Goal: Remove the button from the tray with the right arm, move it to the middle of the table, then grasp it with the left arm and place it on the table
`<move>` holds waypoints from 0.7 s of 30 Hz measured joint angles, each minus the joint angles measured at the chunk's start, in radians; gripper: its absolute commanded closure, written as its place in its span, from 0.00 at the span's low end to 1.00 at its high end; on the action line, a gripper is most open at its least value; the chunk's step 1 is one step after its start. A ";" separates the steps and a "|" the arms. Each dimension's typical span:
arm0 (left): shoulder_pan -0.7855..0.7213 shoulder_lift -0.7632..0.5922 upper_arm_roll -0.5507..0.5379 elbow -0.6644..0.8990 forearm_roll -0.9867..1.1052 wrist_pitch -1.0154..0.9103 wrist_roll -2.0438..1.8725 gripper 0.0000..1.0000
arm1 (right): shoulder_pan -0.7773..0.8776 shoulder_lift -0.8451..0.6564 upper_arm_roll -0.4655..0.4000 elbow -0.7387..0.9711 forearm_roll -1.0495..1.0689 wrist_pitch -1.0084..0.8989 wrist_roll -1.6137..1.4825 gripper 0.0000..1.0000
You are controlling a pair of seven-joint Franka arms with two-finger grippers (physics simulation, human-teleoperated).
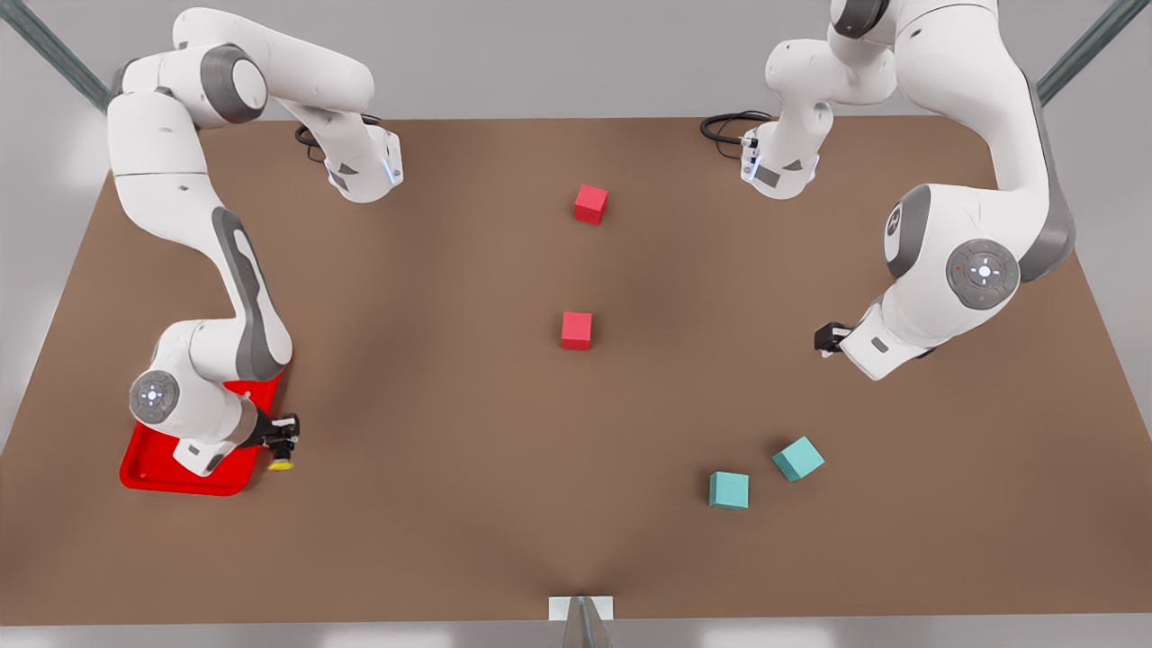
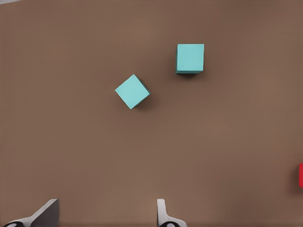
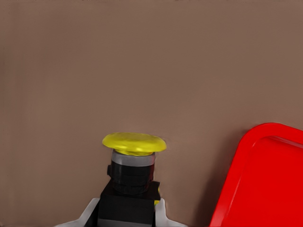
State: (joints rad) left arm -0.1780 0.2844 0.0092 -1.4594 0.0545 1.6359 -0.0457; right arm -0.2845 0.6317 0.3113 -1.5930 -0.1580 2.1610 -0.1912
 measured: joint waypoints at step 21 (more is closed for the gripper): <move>0.002 0.013 0.000 -0.001 0.000 0.016 0.000 0.00 | 0.732 0.194 0.026 0.253 0.092 -0.006 0.578 0.60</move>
State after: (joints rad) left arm -0.1764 0.2978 0.0092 -1.4607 0.0545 1.6522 -0.0458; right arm 0.4471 0.8258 0.3371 -1.3402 -0.0665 2.1550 0.3867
